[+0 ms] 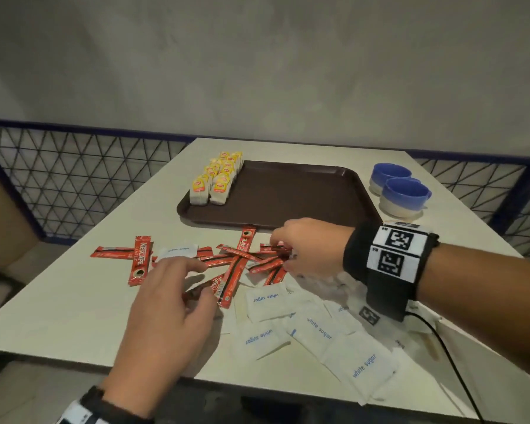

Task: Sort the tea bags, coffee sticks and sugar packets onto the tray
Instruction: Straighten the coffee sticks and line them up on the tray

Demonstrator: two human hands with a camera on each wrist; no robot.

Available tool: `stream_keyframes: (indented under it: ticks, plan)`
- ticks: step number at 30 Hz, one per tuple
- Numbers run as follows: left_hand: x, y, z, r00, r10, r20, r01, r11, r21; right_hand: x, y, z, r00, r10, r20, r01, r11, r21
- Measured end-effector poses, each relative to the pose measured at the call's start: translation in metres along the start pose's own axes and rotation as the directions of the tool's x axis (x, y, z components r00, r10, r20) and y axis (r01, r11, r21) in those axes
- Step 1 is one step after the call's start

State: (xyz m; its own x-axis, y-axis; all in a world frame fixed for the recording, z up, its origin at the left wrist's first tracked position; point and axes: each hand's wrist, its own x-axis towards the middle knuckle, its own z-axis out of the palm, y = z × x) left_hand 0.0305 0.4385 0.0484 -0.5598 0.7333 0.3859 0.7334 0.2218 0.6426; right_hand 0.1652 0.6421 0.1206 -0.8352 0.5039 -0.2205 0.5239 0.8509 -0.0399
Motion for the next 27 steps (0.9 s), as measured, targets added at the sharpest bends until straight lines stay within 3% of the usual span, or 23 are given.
stream_keyframes:
  ticks: [2,4,9,10,12,14,16,18,19,23,27]
  plan:
    - [0.006,0.001,-0.005,0.998,0.043,0.051,-0.037,0.992,-0.12,0.0,-0.003,-0.004,1.0,-0.019,-0.001,0.019,0.998,0.057]
    - [0.014,0.001,-0.009,0.996,0.086,0.018,-0.081,0.978,-0.194,0.0,-0.004,-0.006,1.0,-0.021,-0.005,0.021,0.996,0.091]
    - [0.032,0.003,-0.025,0.997,-0.018,-0.081,-0.006,0.956,-0.292,0.002,0.001,-0.004,0.994,-0.005,-0.109,0.013,0.998,0.065]
    - [0.035,0.002,-0.032,0.995,-0.042,-0.086,0.02,0.969,-0.245,0.003,0.003,-0.003,0.994,-0.007,-0.108,0.012,0.999,0.048]
    - [0.039,-0.002,-0.051,0.996,-0.073,-0.046,0.074,0.997,0.022,0.007,0.005,0.0,0.997,0.004,-0.078,-0.002,1.0,0.023]
    - [0.034,-0.004,-0.067,0.984,-0.152,0.095,0.111,0.932,0.346,0.011,0.006,0.001,0.998,0.024,-0.063,-0.023,1.0,0.012]
    - [0.023,-0.001,-0.076,0.92,-0.305,0.245,0.139,0.841,0.523,0.013,0.007,0.001,0.997,0.03,-0.065,-0.03,1.0,-0.007]
    - [0.012,0.001,-0.075,0.856,-0.387,0.343,0.15,0.821,0.551,0.015,0.006,-0.001,0.998,0.005,-0.067,-0.007,0.999,-0.034]
    - [0.009,0.001,-0.072,0.846,-0.385,0.37,0.143,0.831,0.538,0.015,0.006,-0.004,0.997,-0.006,-0.077,0.004,1.0,-0.029]
    - [0.016,0.002,-0.066,0.863,-0.344,0.371,0.14,0.866,0.48,0.007,0.015,-0.027,0.982,-0.006,-0.19,0.036,0.987,0.158]
    - [0.031,0.0,-0.056,0.875,-0.317,0.366,0.112,0.868,0.483,-0.025,0.037,-0.046,0.976,0.051,-0.212,0.047,0.9,0.433]
